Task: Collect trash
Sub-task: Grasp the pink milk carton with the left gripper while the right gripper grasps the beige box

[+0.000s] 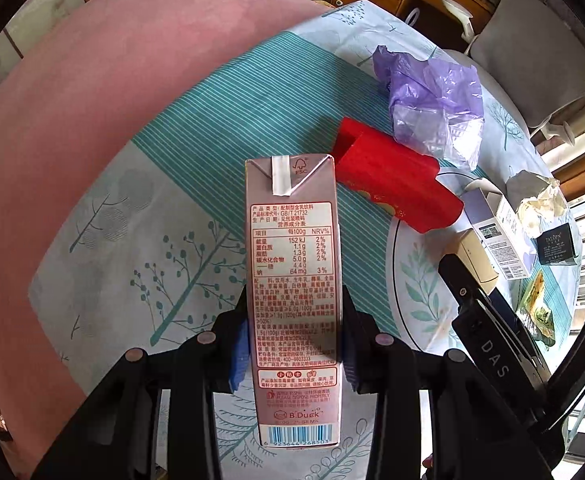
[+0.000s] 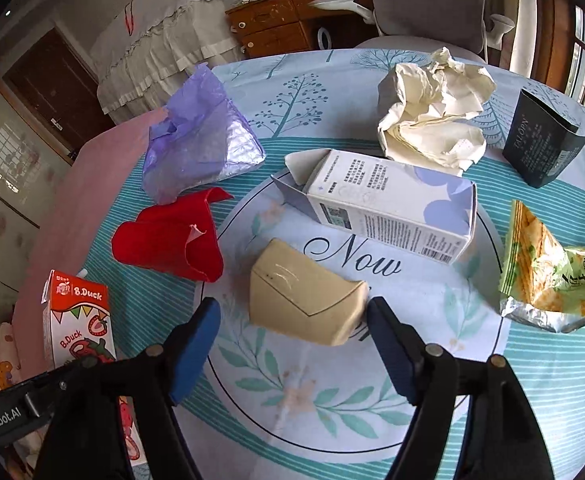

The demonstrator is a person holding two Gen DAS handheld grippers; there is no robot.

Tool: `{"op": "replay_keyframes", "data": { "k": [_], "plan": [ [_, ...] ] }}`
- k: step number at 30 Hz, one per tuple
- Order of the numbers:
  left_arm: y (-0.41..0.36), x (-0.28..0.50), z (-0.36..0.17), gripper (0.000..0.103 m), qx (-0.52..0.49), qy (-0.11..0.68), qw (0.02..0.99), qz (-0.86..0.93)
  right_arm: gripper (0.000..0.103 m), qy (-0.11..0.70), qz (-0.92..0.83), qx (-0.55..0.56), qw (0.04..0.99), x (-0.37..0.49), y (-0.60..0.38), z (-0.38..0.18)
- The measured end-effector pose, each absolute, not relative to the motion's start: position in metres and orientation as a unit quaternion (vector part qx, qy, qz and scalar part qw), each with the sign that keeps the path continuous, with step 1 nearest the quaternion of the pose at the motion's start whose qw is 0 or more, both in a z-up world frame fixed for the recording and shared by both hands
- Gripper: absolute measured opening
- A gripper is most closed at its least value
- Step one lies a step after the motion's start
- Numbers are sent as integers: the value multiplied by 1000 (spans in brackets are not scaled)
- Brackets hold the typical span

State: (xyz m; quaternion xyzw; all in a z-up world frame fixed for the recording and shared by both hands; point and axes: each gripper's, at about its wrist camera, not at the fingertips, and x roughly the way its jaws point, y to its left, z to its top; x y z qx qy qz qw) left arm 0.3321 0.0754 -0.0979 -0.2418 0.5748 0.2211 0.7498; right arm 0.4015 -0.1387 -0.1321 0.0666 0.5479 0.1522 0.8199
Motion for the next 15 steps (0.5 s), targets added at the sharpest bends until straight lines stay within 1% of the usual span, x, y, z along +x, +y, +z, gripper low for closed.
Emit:
{"op": "replay_keyframes", "data": {
  "k": [6,8,9,10,15],
  "plan": [
    [92,318,-98,36,-261,572,744,227,80,509,115,-3,853,395,-112,-136],
    [98,308,-101,36,-263,571,745,223,77,501,110,-27,858,395,-109,-137],
    [97,307,-102,36,-262,571,746,221,68,496,107,-37,861,394,-109,-137],
    [96,307,-103,36,-260,571,747,218,63,491,106,-45,864,393,-110,-136],
    [89,295,-98,36,-243,572,758,200,62,490,143,-3,860,383,-134,-127]
  ]
}}
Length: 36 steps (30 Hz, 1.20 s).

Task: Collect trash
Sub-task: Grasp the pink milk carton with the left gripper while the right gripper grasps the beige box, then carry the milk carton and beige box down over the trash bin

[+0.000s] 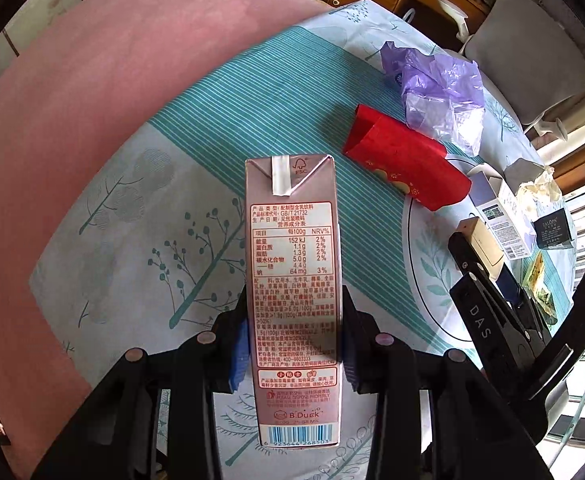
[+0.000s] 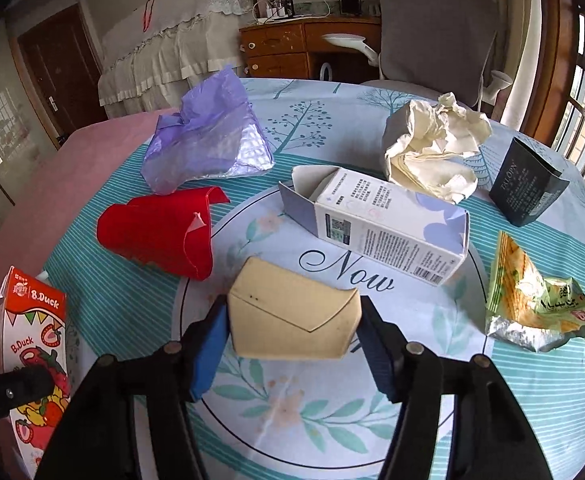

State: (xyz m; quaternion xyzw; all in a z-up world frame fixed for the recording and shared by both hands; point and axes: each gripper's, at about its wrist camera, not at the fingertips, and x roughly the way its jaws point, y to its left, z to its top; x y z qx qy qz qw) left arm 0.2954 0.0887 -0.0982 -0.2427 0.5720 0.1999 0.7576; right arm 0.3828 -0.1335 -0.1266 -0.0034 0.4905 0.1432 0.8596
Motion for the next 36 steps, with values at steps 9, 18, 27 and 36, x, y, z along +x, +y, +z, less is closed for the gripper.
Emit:
{"op": "replay_keyframes", "data": {
  "k": [9,18,27,36],
  "plan": [
    [71,254,-77,36,-200,579,780,128,62,480,162,52,861,324,-166,-78],
    [63,168,-47,36,-123,574,810,9,62,476,108,86,869,201,-168,-31],
    [79,79,-41,36,-65,571,815,-72,62,480,55,103,869,70,-134,-26],
    [61,14,-74,36,-51,601,786,-134,62,534,36,109,838,0,-119,-59]
  ]
}}
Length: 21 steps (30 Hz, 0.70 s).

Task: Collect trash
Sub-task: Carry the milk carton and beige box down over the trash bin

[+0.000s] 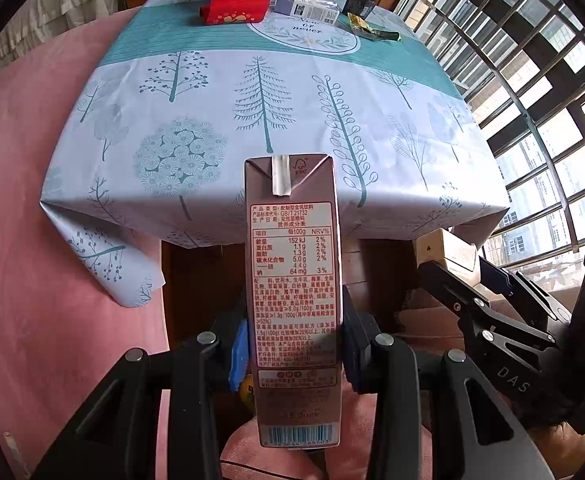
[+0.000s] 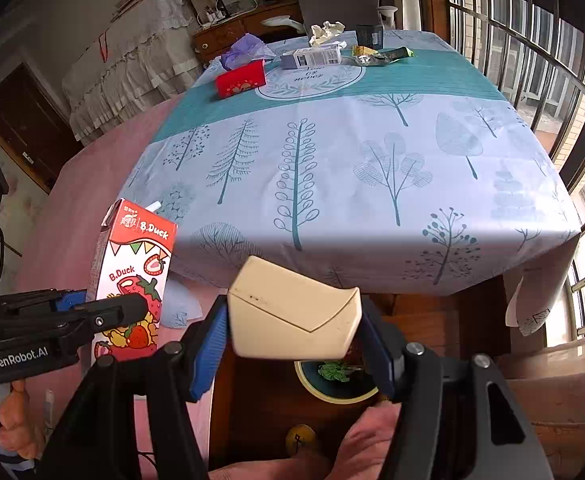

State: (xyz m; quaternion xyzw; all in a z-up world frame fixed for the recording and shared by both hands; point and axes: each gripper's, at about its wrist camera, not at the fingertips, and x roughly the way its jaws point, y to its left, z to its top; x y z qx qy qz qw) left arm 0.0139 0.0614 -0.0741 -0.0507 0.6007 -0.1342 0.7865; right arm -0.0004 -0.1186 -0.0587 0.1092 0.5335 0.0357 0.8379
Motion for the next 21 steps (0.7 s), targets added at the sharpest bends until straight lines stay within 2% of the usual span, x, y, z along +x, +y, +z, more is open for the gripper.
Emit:
{"op": "replay_keyframes", "data": {
  "k": [9,21],
  "plan": [
    [30,-8,-150,36,-62,635,754,-155,63,587,15,132,799,-32,-134,-136],
    [0,13,-324,37,-59,661,737,-128,63,638,-11,159,753,-34,-170,-321]
  ]
}}
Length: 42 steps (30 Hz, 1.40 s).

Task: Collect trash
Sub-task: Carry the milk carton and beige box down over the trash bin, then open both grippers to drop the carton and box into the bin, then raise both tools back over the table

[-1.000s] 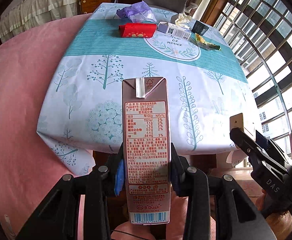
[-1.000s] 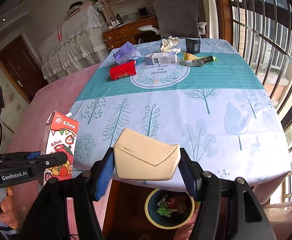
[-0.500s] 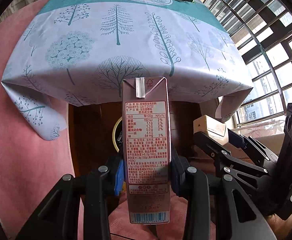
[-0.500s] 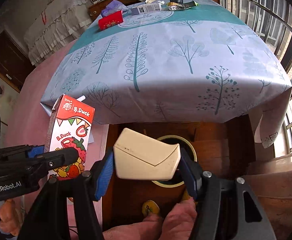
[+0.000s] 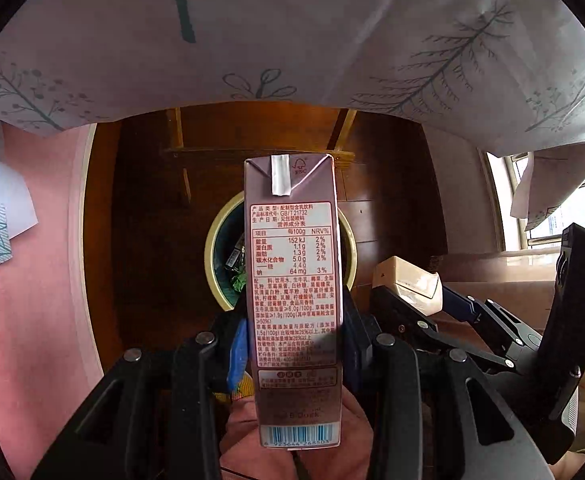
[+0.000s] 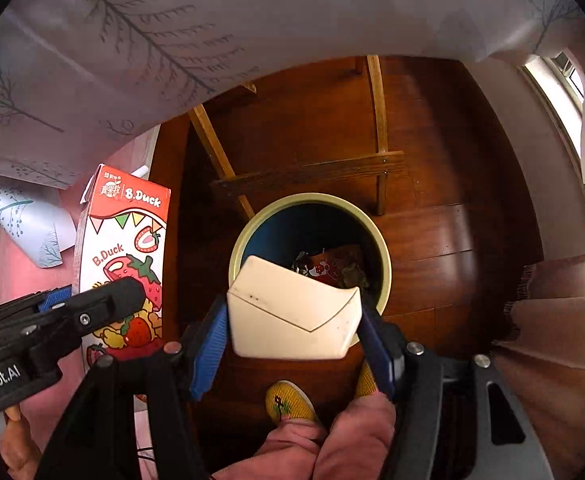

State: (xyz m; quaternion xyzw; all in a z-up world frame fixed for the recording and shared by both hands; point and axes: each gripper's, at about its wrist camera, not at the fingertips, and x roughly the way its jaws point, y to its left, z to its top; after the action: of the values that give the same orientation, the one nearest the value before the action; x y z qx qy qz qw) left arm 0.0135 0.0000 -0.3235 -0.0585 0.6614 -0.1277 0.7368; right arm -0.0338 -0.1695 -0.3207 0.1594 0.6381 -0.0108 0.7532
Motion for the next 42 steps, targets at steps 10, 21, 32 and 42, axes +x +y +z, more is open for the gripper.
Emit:
{"op": "replay_keyframes", "data": {
  "k": [10,21,32,42],
  "plan": [
    [-1,27,-380,85,-15,658,746,-98,63,651,-6,169,740,-25,-183,-392],
    [28,33,-378,88,-28,655,754,-38,77,666,-3,165,728,-11,-171,-400],
    [43,27,-357,88,-44,646,762,-25,77,670,-8,147,728,-11,-166,-379],
    [51,23,-287,88,-39,627,777,-28,77,647,-9,150,748,-7,-162,-304]
  ]
}}
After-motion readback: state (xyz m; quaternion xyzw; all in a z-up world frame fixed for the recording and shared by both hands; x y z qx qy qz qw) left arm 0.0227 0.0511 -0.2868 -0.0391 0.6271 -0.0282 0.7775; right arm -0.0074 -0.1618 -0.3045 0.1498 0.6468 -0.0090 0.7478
